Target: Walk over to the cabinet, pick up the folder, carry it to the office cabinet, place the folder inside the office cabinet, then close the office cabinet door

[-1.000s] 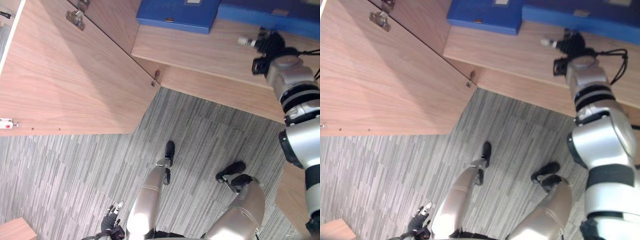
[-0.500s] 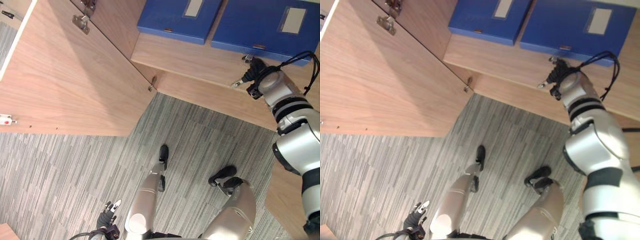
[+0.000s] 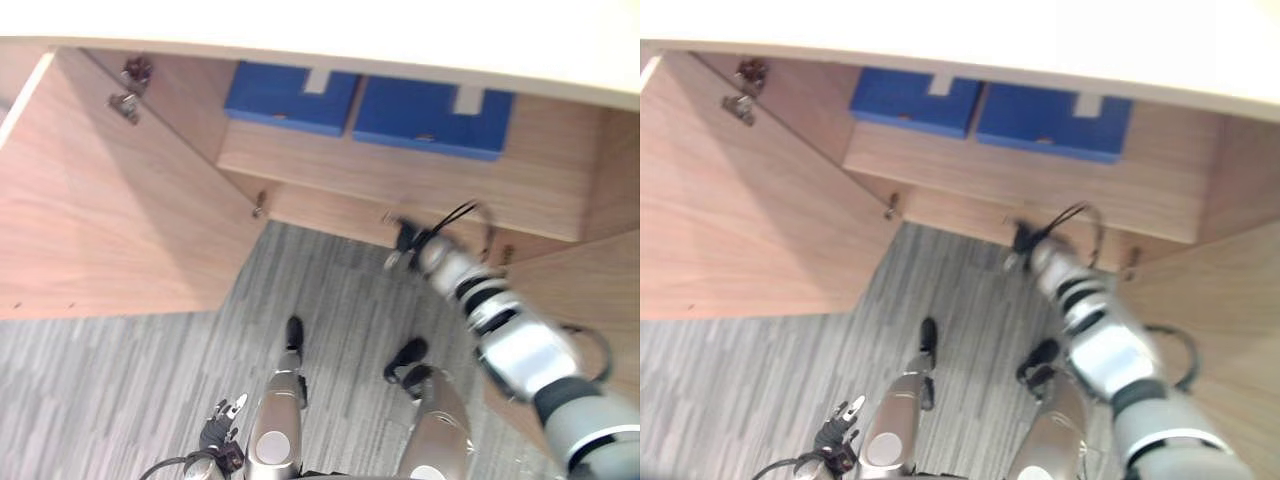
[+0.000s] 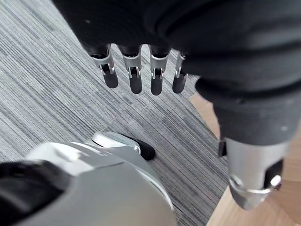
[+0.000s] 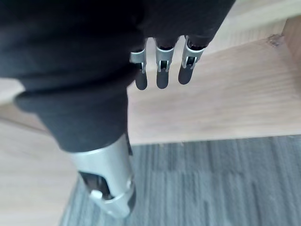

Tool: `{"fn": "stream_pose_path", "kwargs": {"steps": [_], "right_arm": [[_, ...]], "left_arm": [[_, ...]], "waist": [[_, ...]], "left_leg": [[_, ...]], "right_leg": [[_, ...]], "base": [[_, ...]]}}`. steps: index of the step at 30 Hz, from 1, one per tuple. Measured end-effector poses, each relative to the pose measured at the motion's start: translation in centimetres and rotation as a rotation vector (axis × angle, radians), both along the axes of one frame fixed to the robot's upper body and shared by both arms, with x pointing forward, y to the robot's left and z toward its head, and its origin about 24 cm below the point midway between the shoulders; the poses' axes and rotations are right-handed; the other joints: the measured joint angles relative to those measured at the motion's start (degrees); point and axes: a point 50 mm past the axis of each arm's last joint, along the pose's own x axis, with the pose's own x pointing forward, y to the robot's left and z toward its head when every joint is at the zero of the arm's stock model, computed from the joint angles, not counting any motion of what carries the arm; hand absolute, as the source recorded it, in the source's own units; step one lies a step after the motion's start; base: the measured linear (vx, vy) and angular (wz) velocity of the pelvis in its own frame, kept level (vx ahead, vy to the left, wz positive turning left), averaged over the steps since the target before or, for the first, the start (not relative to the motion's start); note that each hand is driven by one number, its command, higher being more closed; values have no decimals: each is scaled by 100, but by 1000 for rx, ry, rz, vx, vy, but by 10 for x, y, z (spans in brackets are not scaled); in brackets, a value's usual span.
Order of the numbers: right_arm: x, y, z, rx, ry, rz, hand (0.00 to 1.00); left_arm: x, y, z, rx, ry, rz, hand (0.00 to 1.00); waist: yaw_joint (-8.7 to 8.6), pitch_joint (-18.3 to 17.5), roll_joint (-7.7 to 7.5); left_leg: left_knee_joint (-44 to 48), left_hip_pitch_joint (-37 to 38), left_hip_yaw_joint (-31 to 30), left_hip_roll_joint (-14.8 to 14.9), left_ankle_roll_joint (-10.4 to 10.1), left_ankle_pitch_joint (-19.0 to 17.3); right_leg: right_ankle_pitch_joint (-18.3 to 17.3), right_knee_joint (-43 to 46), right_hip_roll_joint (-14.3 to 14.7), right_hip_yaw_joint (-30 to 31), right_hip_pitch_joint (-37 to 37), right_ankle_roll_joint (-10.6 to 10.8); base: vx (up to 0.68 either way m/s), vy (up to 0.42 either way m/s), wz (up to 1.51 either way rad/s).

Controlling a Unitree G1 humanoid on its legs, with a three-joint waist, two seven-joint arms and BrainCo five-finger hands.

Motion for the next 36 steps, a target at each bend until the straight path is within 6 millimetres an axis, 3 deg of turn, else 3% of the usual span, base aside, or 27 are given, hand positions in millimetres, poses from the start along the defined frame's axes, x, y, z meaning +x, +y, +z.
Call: {"fn": "stream_pose_path", "kwargs": {"steps": [1, 2, 3, 5, 7, 9, 10, 11, 13, 14, 15, 16, 17, 19, 20, 21, 23, 25, 27, 36], "right_arm": [[-24, 10, -38, 48, 94, -34, 0], [-53, 4, -74, 138, 193, -137, 0], [-69, -2, -91, 185, 238, -205, 0], [-137, -28, -144, 380, 408, -531, 0], [-182, -48, -168, 507, 474, -788, 0], [-244, -77, -188, 734, 473, -1231, 0], [-258, -82, -191, 788, 459, -1340, 0], [-289, -92, -197, 881, 419, -1550, 0], [-329, -104, -199, 988, 318, -1817, 0], [-338, -107, -198, 1011, 283, -1873, 0], [-348, -112, -197, 1042, 223, -1944, 0], [-354, -114, -197, 1046, 201, -1981, 0], [-354, -113, -197, 1065, 189, -1993, 0], [-358, -99, -200, 1111, 204, -2038, 0], [-367, -88, -203, 1131, 224, -2081, 0], [-367, -87, -203, 1133, 225, -2083, 0], [-363, -86, -204, 1140, 226, -2070, 0], [-358, -85, -204, 1150, 228, -2058, 0], [-353, -85, -204, 1152, 231, -2039, 0], [-329, -86, -201, 1111, 263, -1883, 0]], "left_arm": [[1, 1, 0, 5, 4, 18, 0], [4, 2, -1, 11, 12, 30, 0], [5, 2, -1, 18, 16, 36, 0], [-1, 9, -3, 60, 51, 52, 0], [-9, 15, -6, 88, 91, 47, 0], [-21, 23, -11, 126, 155, 38, 0], [-23, 23, -12, 128, 168, 34, 0], [-26, 21, -14, 125, 186, 34, 0], [-35, 12, -20, 99, 222, 39, 0], [-37, 9, -21, 89, 227, 48, 0], [-38, 4, -22, 74, 232, 56, 0], [-39, -2, -23, 54, 233, 65, 0], [-40, -7, -24, 35, 235, 79, 0], [-42, -6, -25, 31, 239, 93, 0], [-44, -6, -25, 25, 247, 99, 0], [-44, -5, -25, 21, 245, 102, 0], [-48, -12, -28, -12, 260, 119, 0], [-43, -14, -27, -22, 248, 110, 0], [-36, -19, -26, -29, 235, 79, 0], [-23, -35, -24, -8, 212, -86, 0]], "waist": [[-13, -10, -39], [-75, -25, -63], [-85, -47, -95], [-256, -241, -326], [-405, -415, -515], [-666, -788, -781], [-696, -881, -815], [-762, -1032, -834], [-843, -1203, -717], [-851, -1238, -675], [-888, -1276, -591], [-928, -1357, -420], [-934, -1432, -265], [-977, -1453, -288], [-978, -1572, -411], [-971, -1568, -415], [-984, -1686, -239], [-1005, -1698, -195], [-998, -1701, -186], [-988, -1672, -244]], "left_leg": [[-23, 235, -160, 61, -55, -169], [-20, 422, -70, 32, -8, -242], [-17, 533, -46, 9, 11, -309], [-12, 947, 149, -138, 99, -632], [-16, 1262, 341, -285, 190, -824], [-15, 1758, 630, -560, 343, -1120], [-15, 1879, 735, -614, 368, -1189], [0, 2172, 1007, -685, 411, -1328], [101, 2648, 1530, -720, 503, -1562], [125, 2784, 1743, -722, 554, -1631], [162, 2994, 2103, -708, 639, -1733], [151, 3106, 2459, -640, 711, -1774], [123, 3205, 2716, -538, 743, -1781], [137, 3428, 3122, -564, 734, -1896], [320, 3497, 3346, -582, 664, -2067], [420, 3505, 3458, -543, 611, -2145], [450, 3487, 3616, -377, 646, -2131], [417, 3483, 3695, -317, 645, -2092], [335, 3518, 3709, -329, 635, -1969], [664, 3560, 3530, -288, 726, -1862]], "right_leg": [[188, -329, 213, 127, 190, 22], [426, -652, 336, 228, 416, 42], [527, -809, 370, 299, 519, 68], [985, -1537, 515, 667, 933, 233], [1227, -1956, 529, 918, 1211, 323], [1533, -2512, 517, 1345, 1582, 371], [1581, -2608, 510, 1437, 1658, 344], [1659, -2692, 505, 1632, 1799, 326], [1719, -2581, 522, 1563, 1937, 274], [1719, -2527, 521, 1326, 1968, 216], [1408, -2336, 419, 703, 2012, -318], [750, -1964, 159, -411, 2010, -808], [514, -1597, -6, -911, 1998, -663], [300, -525, -433, -1405, 2022, -555], [162, -261, -547, -1689, 2239, -250], [264, -312, -463, -1667, 2215, -99], [483, -766, 30, -1594, 2149, -179], [438, -1025, 228, -1570, 2076, -210], [384, -1029, 226, -1768, 2042, -255], [475, -1144, 439, -1326, 2040, -265]], "base": [[85, 113, -82], [78, 132, -74], [66, 181, -66], [80, 207, -81], [82, 226, -74], [92, 244, -106], [74, 203, -119], [62, 191, -97], [71, 176, -121], [69, 95, -144], [73, 99, -153], [124, 91, -173], [118, 72, -158], [114, -14, -122], [116, -53, -99], [105, -51, -103], [92, -31, -88], [42, -17, -59], [50, -19, -44], [50, -13, -28]]}}
